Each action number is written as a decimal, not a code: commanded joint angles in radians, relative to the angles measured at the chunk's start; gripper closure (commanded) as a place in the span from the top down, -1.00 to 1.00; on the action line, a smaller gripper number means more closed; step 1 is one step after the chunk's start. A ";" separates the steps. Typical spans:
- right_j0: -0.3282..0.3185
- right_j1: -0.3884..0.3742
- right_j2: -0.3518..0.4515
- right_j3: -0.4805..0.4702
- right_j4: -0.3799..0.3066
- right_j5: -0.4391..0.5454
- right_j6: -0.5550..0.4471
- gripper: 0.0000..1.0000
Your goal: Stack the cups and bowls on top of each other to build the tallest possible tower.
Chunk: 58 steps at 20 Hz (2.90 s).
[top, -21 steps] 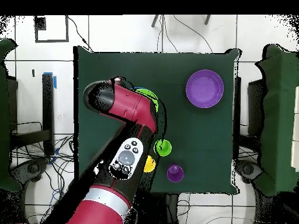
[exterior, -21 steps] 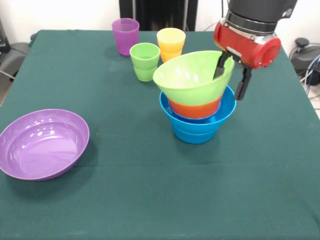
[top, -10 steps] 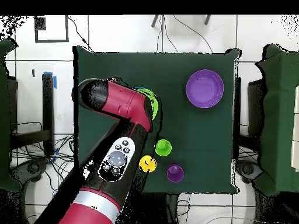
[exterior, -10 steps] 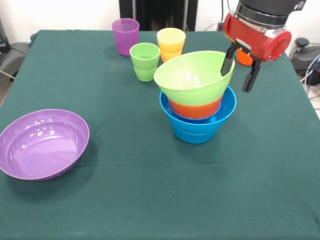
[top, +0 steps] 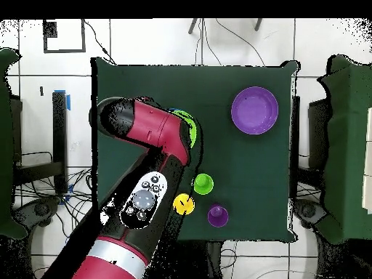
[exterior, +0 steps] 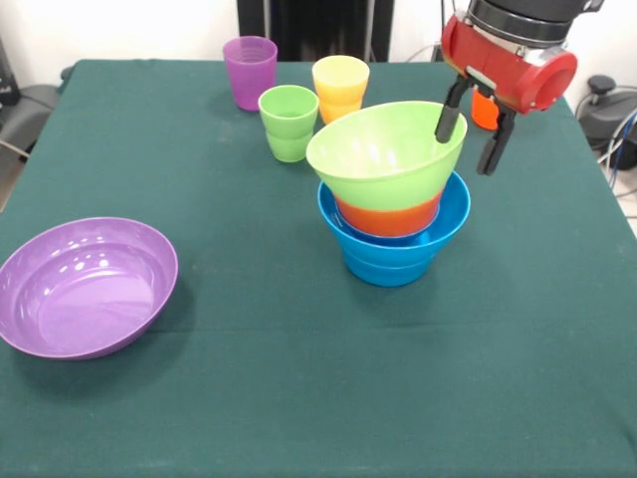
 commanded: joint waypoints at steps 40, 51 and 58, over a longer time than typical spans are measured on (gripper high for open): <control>-0.455 -0.130 0.261 -0.371 -0.250 0.384 -0.372 1.00; -0.536 -0.061 0.396 -0.403 -0.319 0.268 -0.443 1.00; -0.565 0.011 0.459 -0.466 -0.358 0.252 -0.473 1.00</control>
